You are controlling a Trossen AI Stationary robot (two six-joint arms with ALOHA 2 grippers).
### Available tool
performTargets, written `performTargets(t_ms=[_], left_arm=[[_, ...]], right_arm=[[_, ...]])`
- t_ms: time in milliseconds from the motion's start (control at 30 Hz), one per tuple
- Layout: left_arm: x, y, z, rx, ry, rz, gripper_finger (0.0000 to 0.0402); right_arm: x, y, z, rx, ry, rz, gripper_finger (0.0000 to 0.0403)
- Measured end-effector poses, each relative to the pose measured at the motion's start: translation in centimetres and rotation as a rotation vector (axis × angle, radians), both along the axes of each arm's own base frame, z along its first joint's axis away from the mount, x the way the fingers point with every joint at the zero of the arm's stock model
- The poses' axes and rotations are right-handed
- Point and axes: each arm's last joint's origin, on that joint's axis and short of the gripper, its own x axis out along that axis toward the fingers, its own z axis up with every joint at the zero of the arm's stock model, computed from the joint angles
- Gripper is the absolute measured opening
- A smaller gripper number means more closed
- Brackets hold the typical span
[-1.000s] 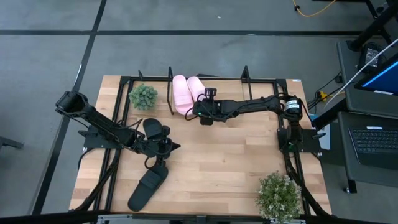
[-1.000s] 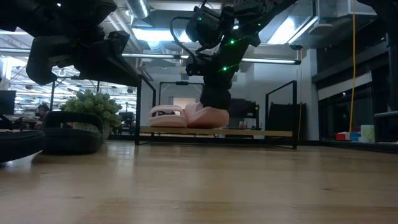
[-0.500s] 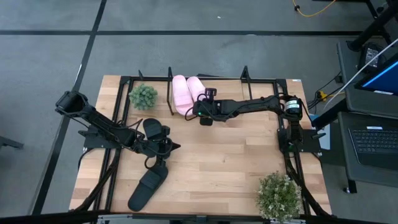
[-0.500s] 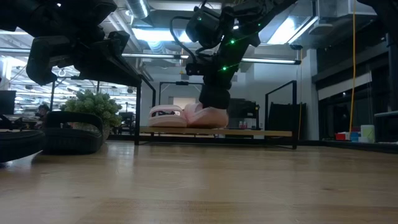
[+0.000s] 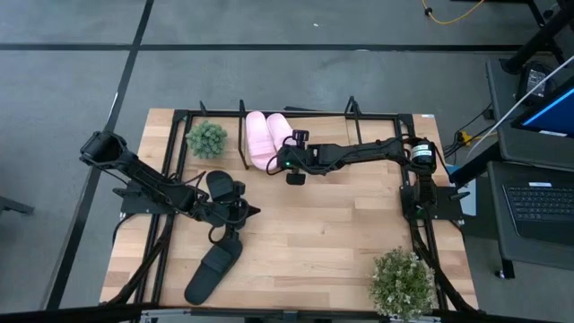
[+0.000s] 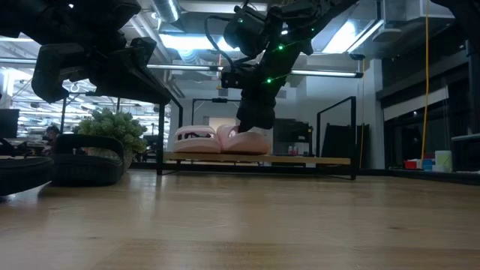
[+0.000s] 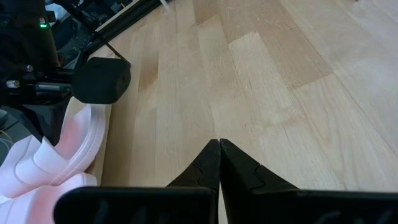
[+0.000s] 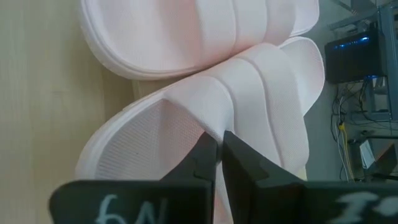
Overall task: Pick and place slides into the shelf
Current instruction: Put the pink slides on the shelf
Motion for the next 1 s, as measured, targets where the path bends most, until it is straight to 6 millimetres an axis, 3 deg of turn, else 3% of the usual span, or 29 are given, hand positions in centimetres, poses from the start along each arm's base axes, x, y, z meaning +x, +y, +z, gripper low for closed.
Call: performTargets(t_ms=[167,433,567,1000], left_arm=[[0.00,0.00,0.00,0.000,0.000,0.000,0.0000],[0.00,0.00,0.00,0.000,0.000,0.000,0.0000],[0.00,0.00,0.00,0.000,0.000,0.000,0.0000],[0.00,0.00,0.00,0.000,0.000,0.000,0.0000]], right_arm=[[0.00,0.00,0.00,0.001,0.001,0.003,0.0040],[0.03,0.01,0.01,0.009,-0.008,-0.002,0.0141],[0.11,0.02,0.05,0.023,-0.032,-0.017,0.0170],[0.57,-0.04,0.39,0.025,-0.103,-0.023,0.0187]])
